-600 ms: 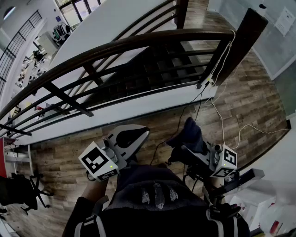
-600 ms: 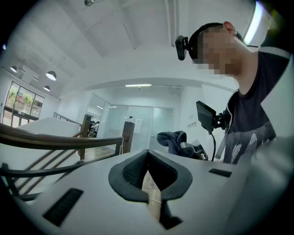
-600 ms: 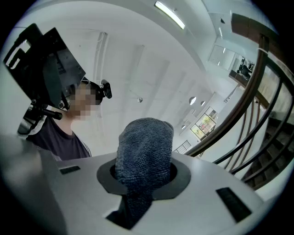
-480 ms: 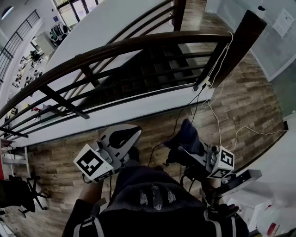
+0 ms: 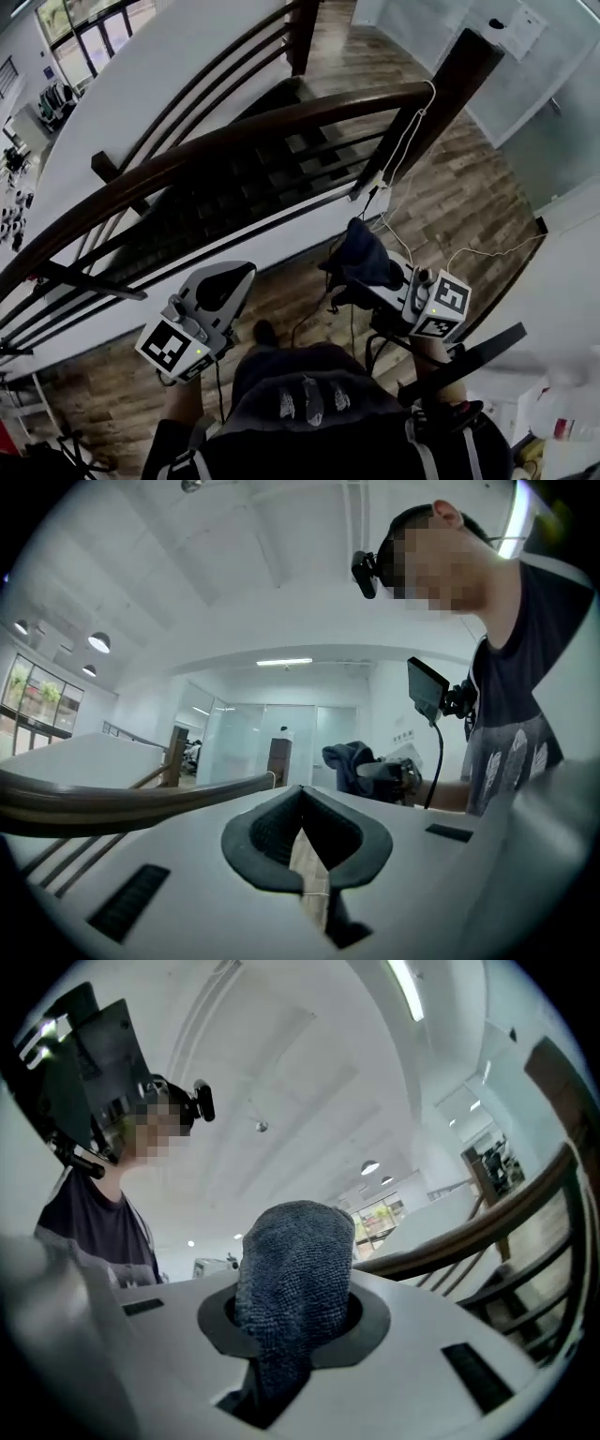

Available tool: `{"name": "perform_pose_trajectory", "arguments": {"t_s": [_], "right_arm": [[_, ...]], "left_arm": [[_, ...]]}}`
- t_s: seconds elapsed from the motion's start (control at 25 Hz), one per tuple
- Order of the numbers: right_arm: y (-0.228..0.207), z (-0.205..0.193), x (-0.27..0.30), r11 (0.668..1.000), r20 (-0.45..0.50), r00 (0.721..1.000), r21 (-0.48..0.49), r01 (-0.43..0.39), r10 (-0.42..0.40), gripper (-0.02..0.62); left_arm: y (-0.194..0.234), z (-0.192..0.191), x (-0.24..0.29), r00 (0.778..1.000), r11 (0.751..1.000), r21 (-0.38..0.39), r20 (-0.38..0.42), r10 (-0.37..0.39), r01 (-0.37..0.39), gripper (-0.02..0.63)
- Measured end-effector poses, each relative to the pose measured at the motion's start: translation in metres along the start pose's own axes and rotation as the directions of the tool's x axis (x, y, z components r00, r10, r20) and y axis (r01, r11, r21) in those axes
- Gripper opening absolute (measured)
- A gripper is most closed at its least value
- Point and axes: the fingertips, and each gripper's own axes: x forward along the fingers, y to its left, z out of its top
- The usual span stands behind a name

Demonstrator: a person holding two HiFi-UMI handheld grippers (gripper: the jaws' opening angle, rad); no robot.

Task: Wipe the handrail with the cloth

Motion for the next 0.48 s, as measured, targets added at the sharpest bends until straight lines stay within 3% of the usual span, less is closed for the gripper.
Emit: {"name": "perform_pose_trajectory", "arguments": {"t_s": [0.08,0.16,0.24,0.32,0.4,0.48], "right_arm": [[-0.055,0.015,0.011,0.988,-0.051,0.989,-0.082,0.135,-0.139,0.067],[-0.118,0.036,0.007,0.94,-0.097,0.946,-0.177,0.291,-0.311,0.067],[-0.195,0.063,-0.02,0.851,-0.116,0.861,-0.263,0.455,-0.496,0.067],[-0.277,0.095,-0.047,0.76,-0.112,0.768,-0.292,0.581,-0.631,0.067],[-0.355,0.131,-0.06,0.681,-0.104,0.696,-0.354,0.641,-0.71,0.067],[-0.434,0.156,-0.076,0.582,-0.107,0.605,-0.444,0.681,-0.789,0.067]], "left_arm": [[0.023,0.001,-0.002,1.0,1.0,0.004,-0.014,-0.016,0.017,0.006],[0.036,-0.001,-0.003,0.999,1.0,-0.004,-0.02,-0.028,0.028,0.006],[0.042,-0.009,0.008,0.999,0.999,-0.026,-0.035,-0.031,0.03,0.006],[0.052,-0.018,0.029,0.998,0.999,-0.047,-0.066,-0.014,0.011,0.006],[0.064,-0.025,0.057,0.996,0.998,-0.062,-0.09,0.028,-0.033,0.006],[0.072,-0.032,0.085,0.99,0.992,-0.077,-0.111,0.092,-0.101,0.006]]}}
